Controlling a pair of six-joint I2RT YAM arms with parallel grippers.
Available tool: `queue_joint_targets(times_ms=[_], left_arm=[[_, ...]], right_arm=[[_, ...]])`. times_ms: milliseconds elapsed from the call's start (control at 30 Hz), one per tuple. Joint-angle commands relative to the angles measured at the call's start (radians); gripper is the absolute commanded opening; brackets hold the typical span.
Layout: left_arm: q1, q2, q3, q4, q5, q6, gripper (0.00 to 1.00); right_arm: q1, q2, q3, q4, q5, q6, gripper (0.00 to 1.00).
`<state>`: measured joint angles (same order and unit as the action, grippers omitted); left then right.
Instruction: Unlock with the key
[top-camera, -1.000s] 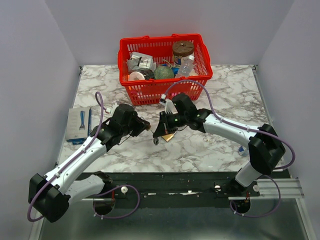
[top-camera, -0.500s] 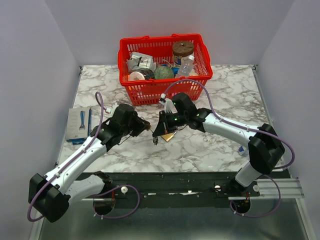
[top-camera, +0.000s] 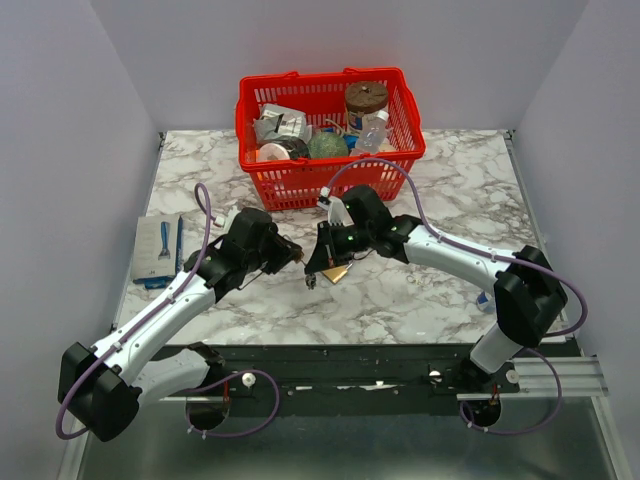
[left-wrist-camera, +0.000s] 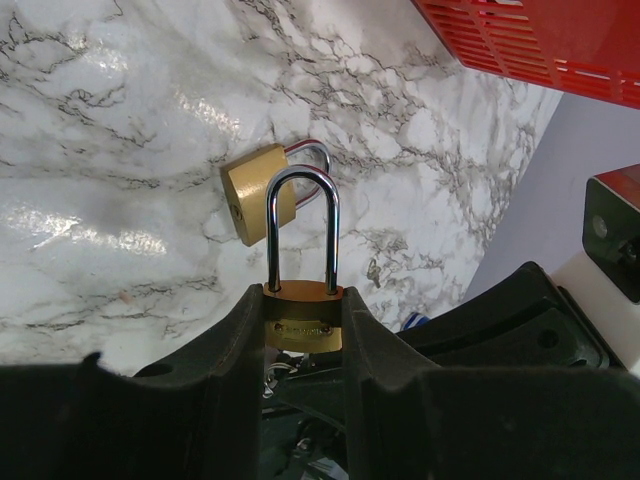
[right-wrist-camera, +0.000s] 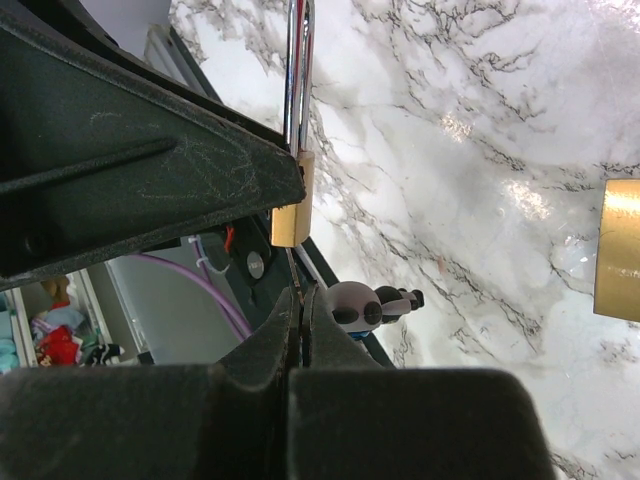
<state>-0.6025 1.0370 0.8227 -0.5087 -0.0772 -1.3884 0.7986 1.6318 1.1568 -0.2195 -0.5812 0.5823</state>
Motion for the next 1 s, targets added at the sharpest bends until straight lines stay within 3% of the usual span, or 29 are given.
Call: queue_joint_targets(times_ms=[0,967], left_arm=[[-0.003,-0.002,0.021,0.025,0.011,-0.001,0.0],[-0.008,-0.014,0.013,0.012,0.014,-0.003,0.0]], right_arm=[[0.005,0.023,0.035,-0.021,0.004,-0.009,0.01],[0.005,-0.032,0.035,-0.02,0.164,-0.024,0.01]])
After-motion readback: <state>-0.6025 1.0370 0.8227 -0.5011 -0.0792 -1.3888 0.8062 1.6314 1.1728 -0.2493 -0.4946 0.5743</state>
